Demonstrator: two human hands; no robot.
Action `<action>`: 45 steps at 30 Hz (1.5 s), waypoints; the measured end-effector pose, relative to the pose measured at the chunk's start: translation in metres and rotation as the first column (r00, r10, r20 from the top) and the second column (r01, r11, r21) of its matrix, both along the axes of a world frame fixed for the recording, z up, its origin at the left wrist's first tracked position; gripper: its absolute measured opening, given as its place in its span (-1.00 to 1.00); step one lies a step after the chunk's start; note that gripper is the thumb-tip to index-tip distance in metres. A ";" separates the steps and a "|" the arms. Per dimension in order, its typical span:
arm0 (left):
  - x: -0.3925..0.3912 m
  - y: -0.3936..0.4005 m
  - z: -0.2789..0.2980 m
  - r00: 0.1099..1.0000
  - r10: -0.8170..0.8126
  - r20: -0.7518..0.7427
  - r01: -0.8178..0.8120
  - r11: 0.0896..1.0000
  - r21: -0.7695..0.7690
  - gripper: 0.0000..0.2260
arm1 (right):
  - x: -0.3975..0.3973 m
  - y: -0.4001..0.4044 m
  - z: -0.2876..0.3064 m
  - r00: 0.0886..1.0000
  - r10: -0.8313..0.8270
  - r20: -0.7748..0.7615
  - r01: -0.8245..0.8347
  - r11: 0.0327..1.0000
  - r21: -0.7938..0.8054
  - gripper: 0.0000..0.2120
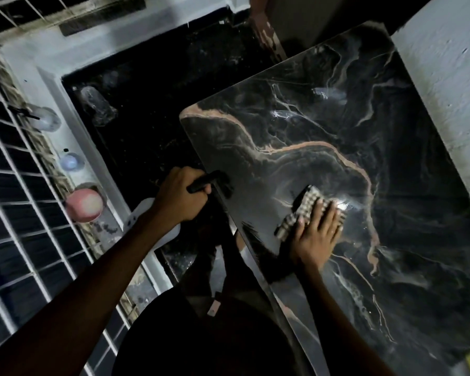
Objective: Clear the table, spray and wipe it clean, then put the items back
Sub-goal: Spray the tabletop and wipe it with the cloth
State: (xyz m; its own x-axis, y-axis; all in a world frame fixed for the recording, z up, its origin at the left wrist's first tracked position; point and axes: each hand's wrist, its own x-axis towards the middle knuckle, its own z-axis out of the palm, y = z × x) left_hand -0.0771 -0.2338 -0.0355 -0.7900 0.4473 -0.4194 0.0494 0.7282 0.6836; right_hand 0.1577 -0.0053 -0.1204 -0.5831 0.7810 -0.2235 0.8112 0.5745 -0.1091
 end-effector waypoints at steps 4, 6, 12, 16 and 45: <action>-0.001 0.008 0.002 1.000 -0.002 -0.005 0.003 0.999 0.044 -0.82 | -0.131 -0.012 0.002 0.994 -0.071 -0.089 0.072 0.997 0.017 -0.32; -0.003 0.009 0.004 1.000 0.002 -0.017 -0.001 0.998 0.071 -0.75 | -0.160 -0.054 0.003 0.973 0.192 -0.129 -0.196 0.980 -0.016 -0.34; -0.027 0.010 -0.003 0.999 -0.010 -0.046 0.013 0.998 0.066 -0.74 | -0.093 -0.091 0.006 0.833 0.530 -0.159 -0.545 0.835 -0.076 -0.37; -0.048 0.024 0.000 0.996 -0.048 -0.073 0.050 0.998 0.034 -0.79 | -0.054 -0.055 0.005 0.908 0.407 -0.098 -0.414 0.908 -0.062 -0.39; -0.190 0.153 0.038 0.856 -0.499 -0.134 0.480 0.864 -0.150 -0.73 | -0.202 0.090 -0.003 0.925 -0.361 -0.122 0.368 0.929 0.045 -0.36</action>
